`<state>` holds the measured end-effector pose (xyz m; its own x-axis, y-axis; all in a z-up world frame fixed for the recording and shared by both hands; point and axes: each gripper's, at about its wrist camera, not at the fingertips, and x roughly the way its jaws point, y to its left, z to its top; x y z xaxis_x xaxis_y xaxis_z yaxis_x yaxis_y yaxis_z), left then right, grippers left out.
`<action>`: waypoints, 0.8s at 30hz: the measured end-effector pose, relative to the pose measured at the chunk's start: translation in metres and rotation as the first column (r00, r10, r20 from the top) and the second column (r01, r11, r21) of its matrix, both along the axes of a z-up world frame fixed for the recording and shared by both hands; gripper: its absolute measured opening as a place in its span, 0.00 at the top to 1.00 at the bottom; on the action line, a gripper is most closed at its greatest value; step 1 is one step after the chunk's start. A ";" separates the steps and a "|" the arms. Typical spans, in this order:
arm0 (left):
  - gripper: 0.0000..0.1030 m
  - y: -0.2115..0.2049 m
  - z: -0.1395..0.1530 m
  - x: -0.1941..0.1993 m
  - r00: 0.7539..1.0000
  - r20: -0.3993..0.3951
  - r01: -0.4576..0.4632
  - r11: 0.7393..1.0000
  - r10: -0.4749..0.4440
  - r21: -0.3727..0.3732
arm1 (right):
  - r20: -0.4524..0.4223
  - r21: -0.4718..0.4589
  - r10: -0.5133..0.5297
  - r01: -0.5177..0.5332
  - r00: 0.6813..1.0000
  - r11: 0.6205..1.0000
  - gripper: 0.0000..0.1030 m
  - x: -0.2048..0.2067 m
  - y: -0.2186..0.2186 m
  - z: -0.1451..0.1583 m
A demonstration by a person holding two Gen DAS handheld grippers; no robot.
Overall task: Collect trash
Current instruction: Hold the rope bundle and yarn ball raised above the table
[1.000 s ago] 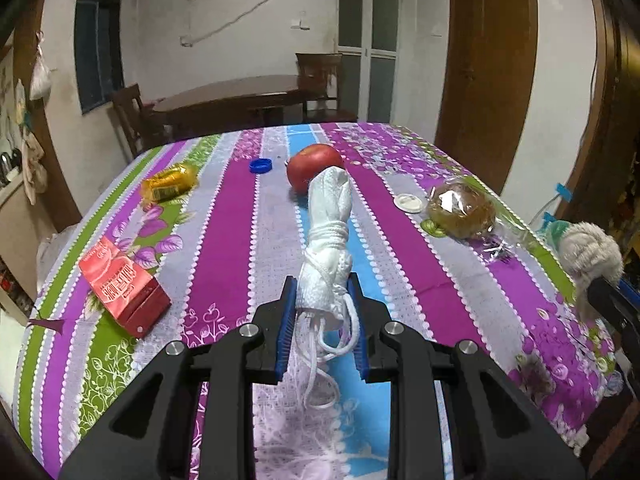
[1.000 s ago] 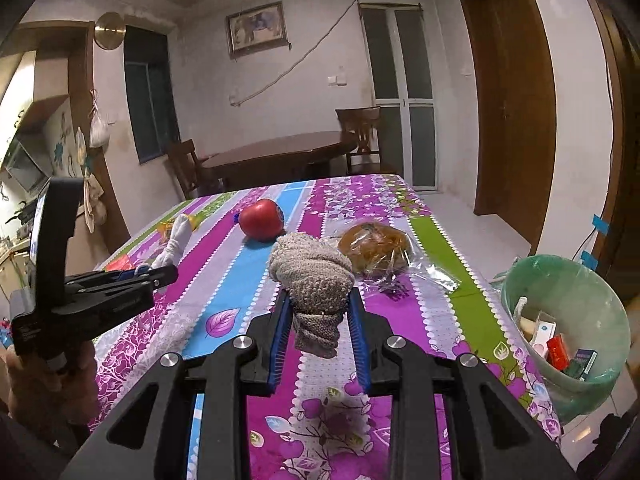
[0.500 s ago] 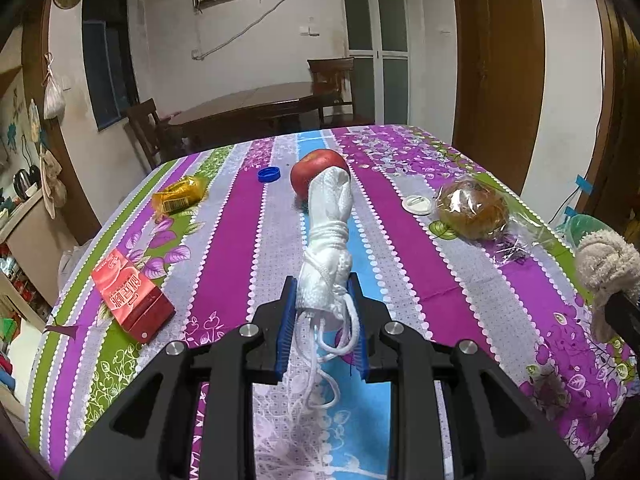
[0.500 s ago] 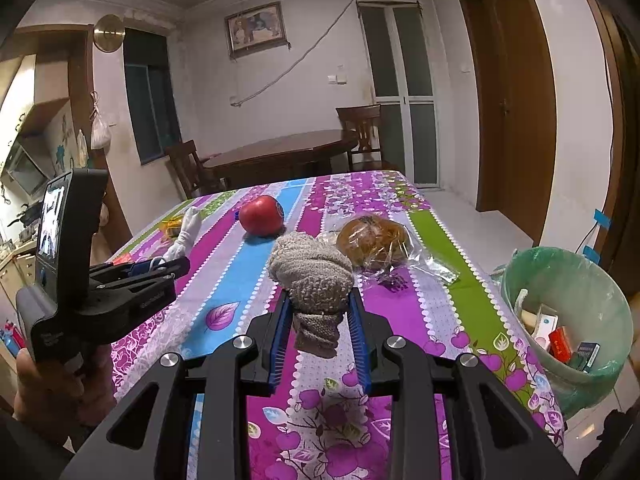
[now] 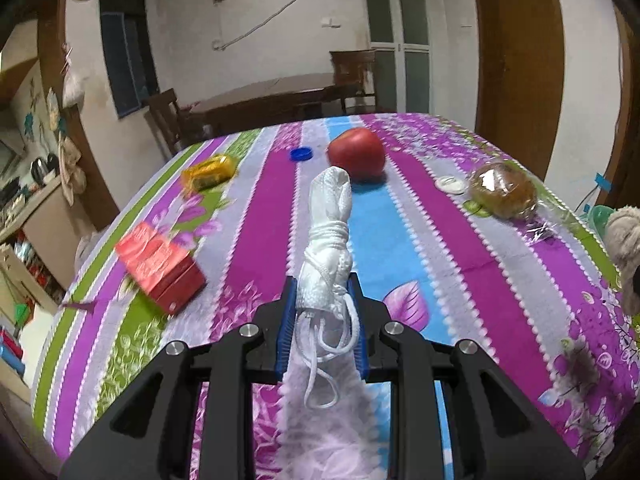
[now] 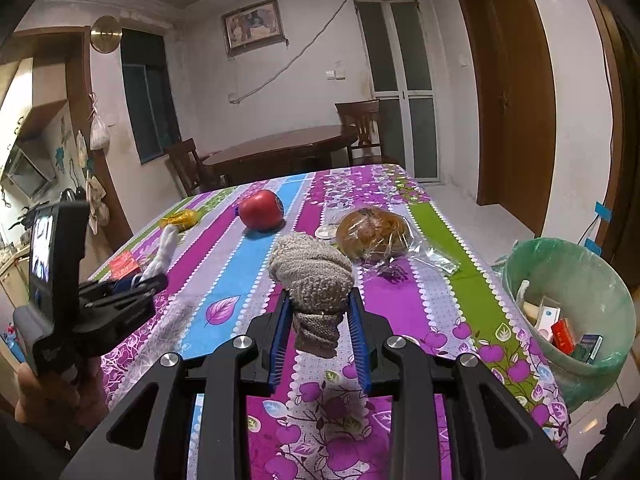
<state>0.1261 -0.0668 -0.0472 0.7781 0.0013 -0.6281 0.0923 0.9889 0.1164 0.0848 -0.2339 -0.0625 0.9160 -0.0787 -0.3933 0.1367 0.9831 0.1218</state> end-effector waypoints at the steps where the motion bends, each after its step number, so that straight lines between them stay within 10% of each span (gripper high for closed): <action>1: 0.77 0.003 -0.001 -0.001 1.000 -0.002 -0.008 1.000 0.008 -0.001 | 0.000 0.001 0.000 0.000 1.000 1.000 0.72 0.000 0.000 0.000; 24: 0.77 -0.004 0.000 -0.008 0.999 0.040 -0.021 0.999 0.020 0.031 | 0.005 -0.012 0.017 -0.016 1.000 1.000 0.72 -0.001 0.008 0.001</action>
